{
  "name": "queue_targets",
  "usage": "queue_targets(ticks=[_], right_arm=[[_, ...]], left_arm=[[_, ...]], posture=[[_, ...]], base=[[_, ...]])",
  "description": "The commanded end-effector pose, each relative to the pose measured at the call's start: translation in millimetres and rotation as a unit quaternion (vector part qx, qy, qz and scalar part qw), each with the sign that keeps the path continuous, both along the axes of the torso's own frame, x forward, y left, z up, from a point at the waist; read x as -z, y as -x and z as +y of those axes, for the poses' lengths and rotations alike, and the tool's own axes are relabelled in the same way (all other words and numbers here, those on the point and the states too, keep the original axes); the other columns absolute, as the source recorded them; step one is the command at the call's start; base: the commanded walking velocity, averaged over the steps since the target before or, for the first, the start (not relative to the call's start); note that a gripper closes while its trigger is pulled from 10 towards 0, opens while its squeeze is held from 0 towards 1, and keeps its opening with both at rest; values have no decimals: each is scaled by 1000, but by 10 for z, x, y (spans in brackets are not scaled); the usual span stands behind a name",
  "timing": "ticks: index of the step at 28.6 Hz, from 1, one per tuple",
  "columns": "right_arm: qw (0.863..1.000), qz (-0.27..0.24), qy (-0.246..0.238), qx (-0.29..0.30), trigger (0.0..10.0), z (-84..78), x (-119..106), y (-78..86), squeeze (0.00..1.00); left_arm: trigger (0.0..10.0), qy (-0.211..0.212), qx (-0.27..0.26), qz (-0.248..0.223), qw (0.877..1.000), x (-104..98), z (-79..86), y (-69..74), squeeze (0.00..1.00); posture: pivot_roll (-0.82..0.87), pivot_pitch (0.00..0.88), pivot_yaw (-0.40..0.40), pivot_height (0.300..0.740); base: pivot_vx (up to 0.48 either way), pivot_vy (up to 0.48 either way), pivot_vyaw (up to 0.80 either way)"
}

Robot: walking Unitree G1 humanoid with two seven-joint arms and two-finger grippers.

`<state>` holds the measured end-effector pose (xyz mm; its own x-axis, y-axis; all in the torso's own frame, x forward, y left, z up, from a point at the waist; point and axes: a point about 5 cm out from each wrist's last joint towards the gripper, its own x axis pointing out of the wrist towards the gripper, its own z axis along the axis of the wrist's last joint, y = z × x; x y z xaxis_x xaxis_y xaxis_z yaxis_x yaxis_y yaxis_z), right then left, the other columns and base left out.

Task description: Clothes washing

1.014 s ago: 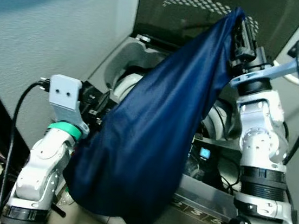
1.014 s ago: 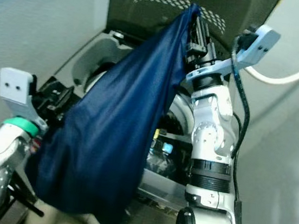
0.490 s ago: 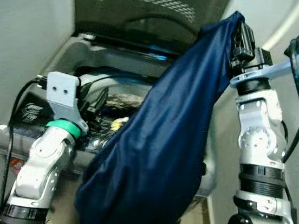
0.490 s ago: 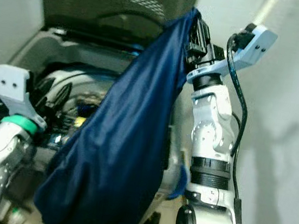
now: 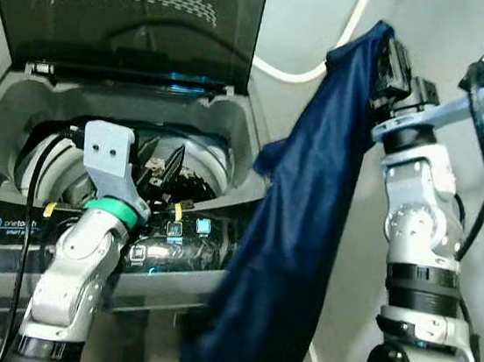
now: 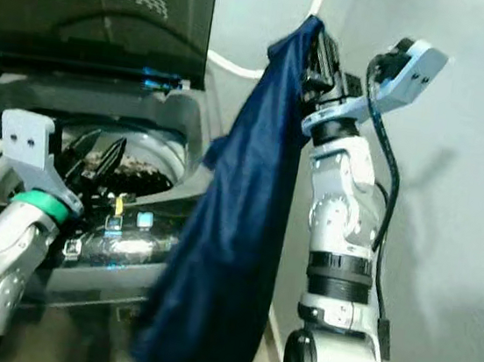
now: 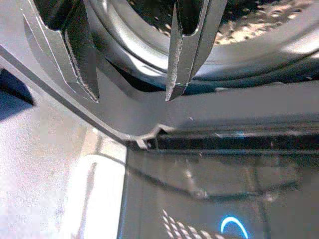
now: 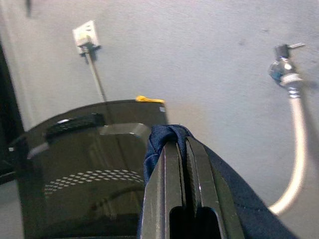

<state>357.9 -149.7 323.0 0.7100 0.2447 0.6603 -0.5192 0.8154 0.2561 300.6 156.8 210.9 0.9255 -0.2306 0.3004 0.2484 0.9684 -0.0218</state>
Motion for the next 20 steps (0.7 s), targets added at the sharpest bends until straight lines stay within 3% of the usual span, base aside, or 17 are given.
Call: queue_targets(ticks=[1, 17, 19, 20], right_arm=[[1000, -7, 5, -14, 10000, 71, -33, 8, 0], [998, -24, 25, -52, 10000, 226, -167, -77, 0], [997, -14, 59, -50, 10000, 330, -277, -190, 0], [993, -19, 101, -50, 10000, 461, -448, -256, 0]], left_arm=[[10000, -5, -11, 6, 1000, 38, 38, 16, 0], [10000, 7, -23, 4, 1000, 45, 44, 49, 0], [10000, 6, -23, 3, 1000, 40, 46, 40, 0], [10000, 7, -22, 3, 1000, 37, 45, 32, 0]], posture=[[92, 0, -46, 740], [93, 12, -55, 740], [77, 18, -63, 740], [69, 15, -58, 740]], base=[[0, 304, 0], [0, 0, 0], [0, 0, 0], [0, 0, 0]])
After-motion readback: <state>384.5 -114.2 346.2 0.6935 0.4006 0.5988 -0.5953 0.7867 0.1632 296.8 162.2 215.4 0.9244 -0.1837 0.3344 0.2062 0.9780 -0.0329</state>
